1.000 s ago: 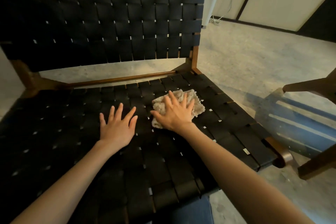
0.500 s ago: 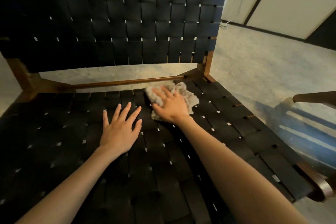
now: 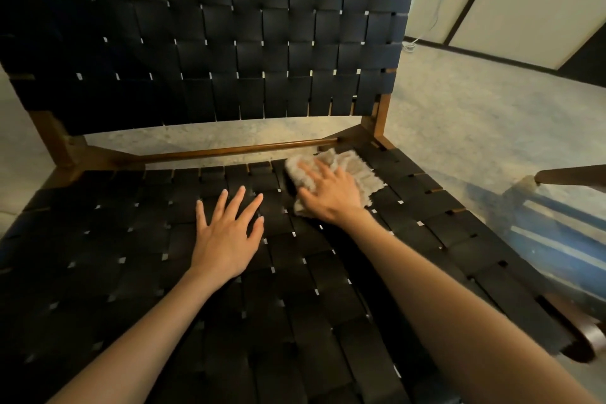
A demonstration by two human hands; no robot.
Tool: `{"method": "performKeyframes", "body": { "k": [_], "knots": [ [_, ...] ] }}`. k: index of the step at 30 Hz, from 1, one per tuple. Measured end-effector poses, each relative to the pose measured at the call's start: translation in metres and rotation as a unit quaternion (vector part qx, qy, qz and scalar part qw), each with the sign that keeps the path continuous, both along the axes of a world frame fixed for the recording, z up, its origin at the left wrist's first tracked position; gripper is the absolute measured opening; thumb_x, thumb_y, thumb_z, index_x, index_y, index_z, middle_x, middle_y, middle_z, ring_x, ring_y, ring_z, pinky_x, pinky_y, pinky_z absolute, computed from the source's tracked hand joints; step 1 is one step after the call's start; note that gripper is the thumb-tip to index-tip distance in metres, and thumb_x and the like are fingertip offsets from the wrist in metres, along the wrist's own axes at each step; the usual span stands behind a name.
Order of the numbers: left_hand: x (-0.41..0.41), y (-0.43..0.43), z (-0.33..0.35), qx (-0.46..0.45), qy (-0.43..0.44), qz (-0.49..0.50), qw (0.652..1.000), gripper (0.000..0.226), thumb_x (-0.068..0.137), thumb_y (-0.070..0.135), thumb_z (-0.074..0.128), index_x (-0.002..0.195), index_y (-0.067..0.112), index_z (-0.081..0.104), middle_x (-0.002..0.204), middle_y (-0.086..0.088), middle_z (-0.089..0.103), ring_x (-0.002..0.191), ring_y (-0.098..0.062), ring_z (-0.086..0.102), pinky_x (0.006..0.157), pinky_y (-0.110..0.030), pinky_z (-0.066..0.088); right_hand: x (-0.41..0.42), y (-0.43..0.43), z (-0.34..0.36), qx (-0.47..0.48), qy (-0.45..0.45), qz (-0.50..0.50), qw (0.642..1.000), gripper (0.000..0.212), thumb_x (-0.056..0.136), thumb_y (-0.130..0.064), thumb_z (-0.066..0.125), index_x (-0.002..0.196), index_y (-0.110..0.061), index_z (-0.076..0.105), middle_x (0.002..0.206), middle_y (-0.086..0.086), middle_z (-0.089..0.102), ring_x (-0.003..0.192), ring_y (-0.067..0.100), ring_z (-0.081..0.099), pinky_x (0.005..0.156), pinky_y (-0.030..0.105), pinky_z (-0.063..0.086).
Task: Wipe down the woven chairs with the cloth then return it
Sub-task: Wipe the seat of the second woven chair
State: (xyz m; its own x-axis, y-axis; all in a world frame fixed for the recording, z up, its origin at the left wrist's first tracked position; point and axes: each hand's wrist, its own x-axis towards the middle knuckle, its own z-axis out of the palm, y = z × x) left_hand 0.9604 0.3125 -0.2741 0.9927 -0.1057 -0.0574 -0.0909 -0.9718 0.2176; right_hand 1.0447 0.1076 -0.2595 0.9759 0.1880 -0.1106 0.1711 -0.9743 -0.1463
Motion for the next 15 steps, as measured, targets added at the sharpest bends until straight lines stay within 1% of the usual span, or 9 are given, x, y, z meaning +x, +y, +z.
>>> {"method": "performKeyframes", "body": {
  "k": [2,4,6,9,11,13,15],
  "knots": [
    [-0.002,-0.001,0.004,0.003,0.010,0.000,1.000,0.052,0.098,0.051,0.013,0.148,0.041,0.005,0.159,0.007,-0.001,0.146,-0.018,-0.008,0.113,-0.051,-0.010,-0.021,0.018,-0.002,0.009,0.023,0.050,0.998,0.059,0.093,-0.059,0.026,0.148,-0.046,0.012,0.160,-0.003,0.011,0.145,0.035,0.006,0.115,0.050,0.012],
    [-0.005,-0.002,0.008,0.007,0.029,0.006,1.000,0.051,0.099,0.049,0.012,0.148,0.040,0.003,0.159,0.007,-0.003,0.146,-0.018,-0.009,0.114,-0.050,-0.010,-0.032,0.013,0.001,0.000,0.033,0.060,0.998,0.058,0.093,-0.059,0.026,0.148,-0.045,0.012,0.160,-0.005,0.011,0.145,0.034,0.006,0.115,0.049,0.012],
    [-0.011,-0.004,0.011,0.009,0.049,0.013,0.999,0.051,0.100,0.048,0.012,0.148,0.039,0.002,0.159,0.006,-0.004,0.146,-0.019,-0.011,0.114,-0.049,-0.009,-0.034,-0.014,0.010,-0.029,0.025,0.015,0.999,0.060,0.094,-0.058,0.029,0.149,-0.041,0.014,0.160,-0.005,0.011,0.145,0.033,0.007,0.115,0.048,0.014],
    [-0.022,-0.007,0.014,0.004,0.074,0.015,0.997,0.050,0.100,0.046,0.014,0.149,0.038,0.002,0.159,0.006,-0.005,0.145,-0.019,-0.012,0.114,-0.047,-0.009,-0.035,-0.071,0.027,-0.070,0.005,-0.100,0.993,0.063,0.092,-0.058,0.033,0.149,-0.039,0.018,0.160,-0.002,0.012,0.145,0.035,0.008,0.114,0.049,0.014],
    [-0.028,-0.009,0.016,-0.001,0.086,0.019,0.996,0.050,0.101,0.045,0.015,0.149,0.038,0.004,0.159,0.006,-0.005,0.146,-0.019,-0.010,0.115,-0.047,-0.009,-0.042,-0.087,0.034,-0.086,-0.005,-0.121,0.989,0.062,0.091,-0.058,0.034,0.149,-0.039,0.020,0.160,-0.001,0.013,0.144,0.035,0.009,0.114,0.049,0.014],
    [-0.034,-0.012,0.019,-0.005,0.094,0.025,0.995,0.050,0.101,0.045,0.016,0.149,0.037,0.005,0.159,0.005,-0.004,0.146,-0.020,-0.009,0.115,-0.046,-0.008,-0.055,-0.073,0.035,-0.073,0.003,-0.104,0.992,0.061,0.092,-0.057,0.032,0.149,-0.039,0.020,0.160,-0.001,0.013,0.144,0.035,0.009,0.114,0.049,0.016],
    [-0.039,-0.015,0.024,-0.009,0.102,0.027,0.994,0.050,0.101,0.045,0.016,0.150,0.035,0.006,0.159,0.005,-0.003,0.146,-0.020,-0.008,0.115,-0.046,-0.007,-0.074,-0.041,0.030,-0.036,0.033,-0.044,0.998,0.060,0.093,-0.057,0.031,0.149,-0.040,0.018,0.160,-0.001,0.014,0.145,0.034,0.008,0.113,0.048,0.016]
  ]
}}
